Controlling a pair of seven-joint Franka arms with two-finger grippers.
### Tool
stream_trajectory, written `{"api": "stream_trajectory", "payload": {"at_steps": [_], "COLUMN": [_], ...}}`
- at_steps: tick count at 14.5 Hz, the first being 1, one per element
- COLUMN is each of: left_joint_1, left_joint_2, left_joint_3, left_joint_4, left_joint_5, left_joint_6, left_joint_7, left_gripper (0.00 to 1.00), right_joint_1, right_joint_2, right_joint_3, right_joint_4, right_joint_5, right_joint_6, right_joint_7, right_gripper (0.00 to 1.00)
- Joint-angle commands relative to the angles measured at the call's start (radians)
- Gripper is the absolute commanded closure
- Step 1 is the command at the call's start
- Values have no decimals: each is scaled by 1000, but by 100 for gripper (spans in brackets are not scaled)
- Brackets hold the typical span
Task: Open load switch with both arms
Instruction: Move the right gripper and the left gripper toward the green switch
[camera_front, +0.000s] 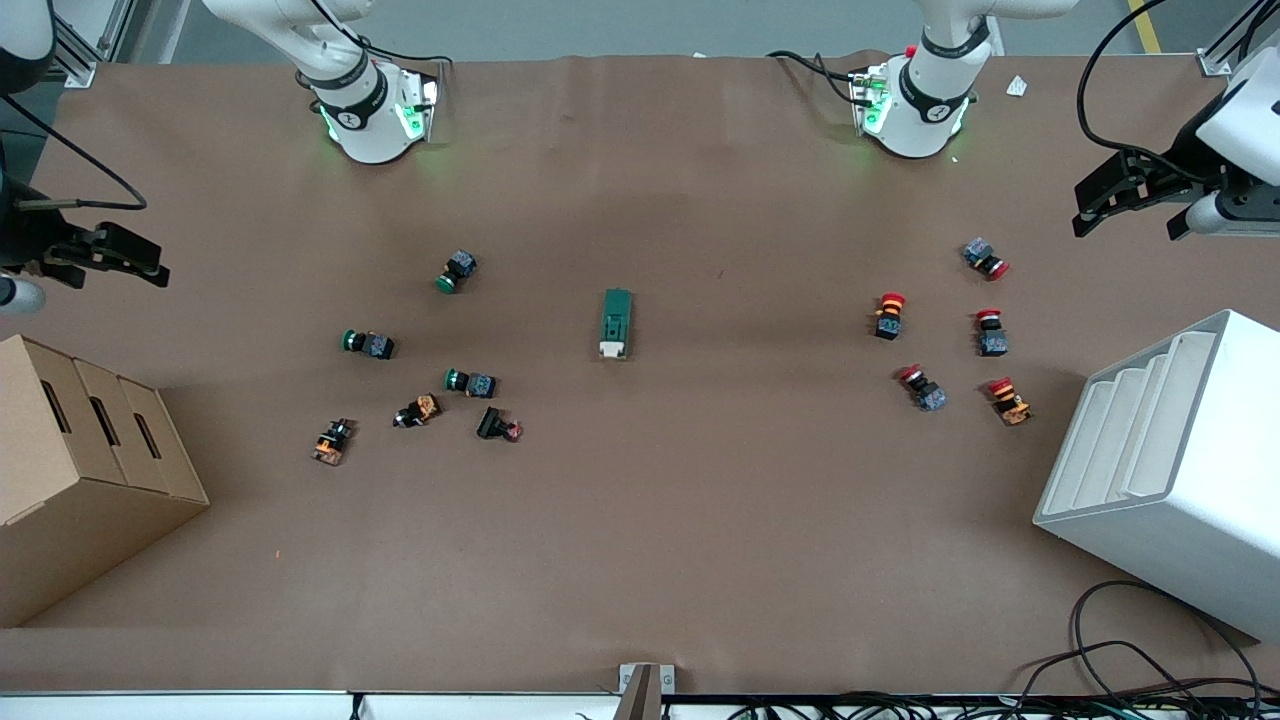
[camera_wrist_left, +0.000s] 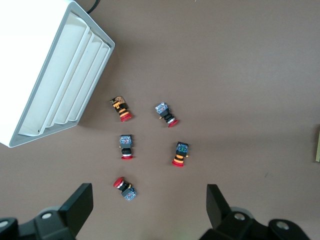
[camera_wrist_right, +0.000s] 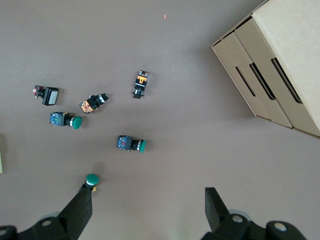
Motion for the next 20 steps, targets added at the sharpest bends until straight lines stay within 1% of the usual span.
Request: {"api": "stream_trajectory", "payload": {"at_steps": [1, 4, 6, 8, 10, 13, 15, 16, 17, 18, 20], "left_joint_1": [-3, -6, -35, -55, -55, -56, -68, -84, -114, -166, -263], "left_joint_2": [20, 23, 59, 84, 110, 115, 151, 182, 210, 254, 325], "left_joint_3": [6, 3, -16, -66, -155, -314, -416, -459, -488, -499, -501], "left_joint_4": [28, 36, 48, 36, -2, -128, -190, -206, -216, -219, -219], "left_joint_5": [-4, 2, 0, -1, 2, 2, 2, 7, 52, 118, 193], "left_joint_6": [-7, -5, 1, 42, 90, 241, 355, 410, 451, 484, 539], "left_joint_7": [19, 16, -6, -44, -136, -356, -574, -689, -793, -908, -1108], "left_gripper": [0, 0, 0, 0, 0, 0, 0, 0, 0, 0, 0], "right_joint_1": [-27, -26, -20, 2, 28, 115, 192, 241, 278, 308, 360], "right_joint_2": [-20, -21, -21, -20, -7, 37, 88, 124, 161, 198, 284], "right_joint_3": [14, 13, 16, 34, 48, 49, 49, 49, 49, 49, 49], "right_joint_4": [-9, -11, -11, -11, -11, -9, -8, -3, 1, 7, 47], "right_joint_5": [14, 14, 14, 14, 14, 14, 14, 14, 14, 14, 16], "right_joint_6": [-6, -6, -2, 9, 32, 61, 90, 113, 139, 164, 186], "right_joint_7": [10, 10, 49, 208, 357, 618, 847, 1002, 1133, 1242, 1391], "right_gripper": [0, 0, 0, 0, 0, 0, 0, 0, 0, 0, 0]}}
